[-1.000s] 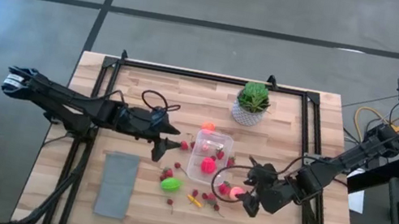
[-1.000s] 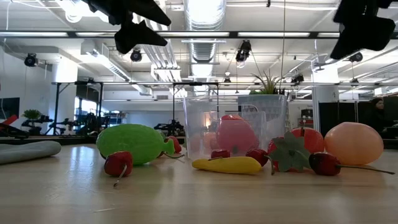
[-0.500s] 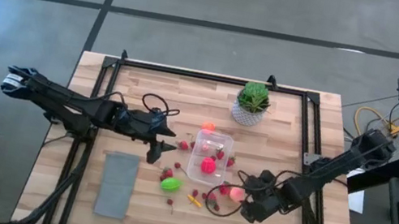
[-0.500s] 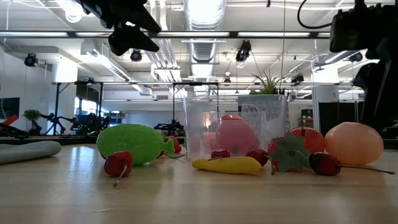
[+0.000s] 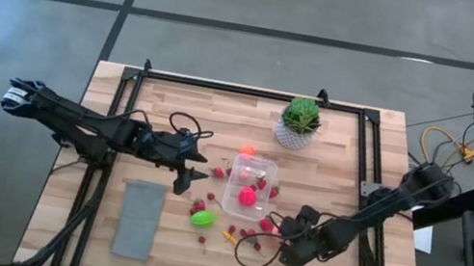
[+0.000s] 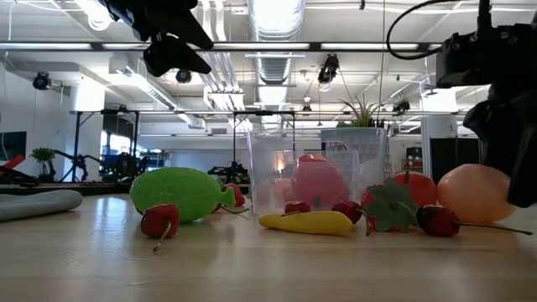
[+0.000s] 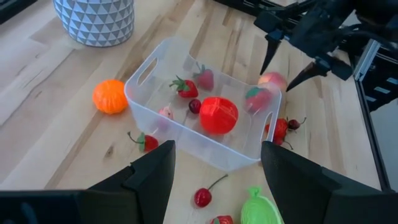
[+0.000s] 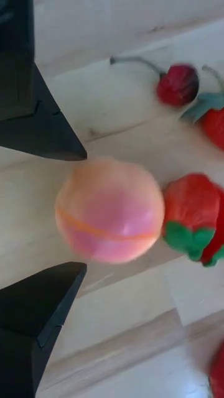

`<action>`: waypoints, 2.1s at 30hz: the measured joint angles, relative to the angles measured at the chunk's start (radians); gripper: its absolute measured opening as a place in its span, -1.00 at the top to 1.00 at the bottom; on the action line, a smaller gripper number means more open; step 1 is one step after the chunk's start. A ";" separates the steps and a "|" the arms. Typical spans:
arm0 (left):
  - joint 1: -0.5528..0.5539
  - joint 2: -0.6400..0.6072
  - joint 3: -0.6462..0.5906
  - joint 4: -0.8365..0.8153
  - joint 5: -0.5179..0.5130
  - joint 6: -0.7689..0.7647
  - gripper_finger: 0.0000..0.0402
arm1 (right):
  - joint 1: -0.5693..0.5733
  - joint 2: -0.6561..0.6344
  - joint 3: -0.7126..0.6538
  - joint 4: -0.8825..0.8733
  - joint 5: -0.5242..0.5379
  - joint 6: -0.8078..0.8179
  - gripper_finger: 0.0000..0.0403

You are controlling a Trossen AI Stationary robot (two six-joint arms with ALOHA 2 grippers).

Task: Pick and placing Produce into tupperware
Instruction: Put the pink peach into the transparent bin

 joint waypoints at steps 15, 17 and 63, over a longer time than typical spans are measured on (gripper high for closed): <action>0.000 0.000 0.000 -0.001 -0.003 -0.002 -0.11 | -0.030 0.027 0.020 0.006 0.073 -0.022 -0.35; 0.000 0.000 0.000 0.000 -0.003 -0.002 -0.11 | -0.030 0.029 0.020 0.006 0.075 -0.005 -0.35; 0.000 0.000 -0.002 -0.009 -0.003 -0.001 -0.11 | -0.369 -0.219 0.174 0.053 0.073 -0.214 -0.27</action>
